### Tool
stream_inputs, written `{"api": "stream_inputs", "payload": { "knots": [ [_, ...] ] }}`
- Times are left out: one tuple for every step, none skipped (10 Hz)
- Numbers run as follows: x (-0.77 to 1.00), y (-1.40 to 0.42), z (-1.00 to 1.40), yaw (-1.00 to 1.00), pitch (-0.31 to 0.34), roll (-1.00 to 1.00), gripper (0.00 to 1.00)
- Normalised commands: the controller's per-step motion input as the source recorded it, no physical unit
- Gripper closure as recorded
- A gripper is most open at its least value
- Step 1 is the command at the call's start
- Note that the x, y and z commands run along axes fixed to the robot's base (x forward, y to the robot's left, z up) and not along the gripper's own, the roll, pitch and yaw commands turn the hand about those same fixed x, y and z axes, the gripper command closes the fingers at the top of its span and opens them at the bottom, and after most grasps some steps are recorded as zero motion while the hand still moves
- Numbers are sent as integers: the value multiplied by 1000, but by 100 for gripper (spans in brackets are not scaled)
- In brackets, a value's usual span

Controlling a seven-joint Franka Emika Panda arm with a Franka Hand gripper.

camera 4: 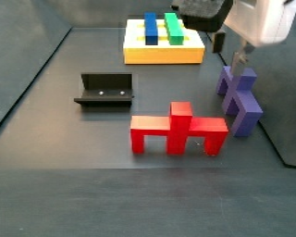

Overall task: Pick up the purple object. Move up. Move to above the board. Insert the purple object.
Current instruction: Pick up the purple object.

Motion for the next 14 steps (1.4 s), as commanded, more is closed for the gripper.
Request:
{"api": "stream_inputs", "payload": {
  "knots": [
    [-540, 31, -243, -729, -37, 0, 0],
    [-529, 0, -206, -691, -57, 0, 0],
    [-311, 37, -257, -277, -27, -17, 0],
    [-294, 20, -186, -243, -23, -10, 0],
    [-157, 11, -191, -171, -34, -6, 0],
    [-169, 71, -291, -29, -16, 0, 0],
    [-69, 46, -191, -23, 0, 0, 0],
    [0, 66, -160, -66, 0, 0, 0],
    [-9, 117, -160, -140, 0, 0, 0],
    [-66, 151, -180, -237, 0, 0, 0],
    [-91, 180, -109, -271, 0, -50, 0],
    [0, 163, -83, -206, 0, -77, 0],
    [3, 0, 0, 0, 0, -34, 0],
    [66, -9, 0, 137, 0, 0, 0]
  ]
}}
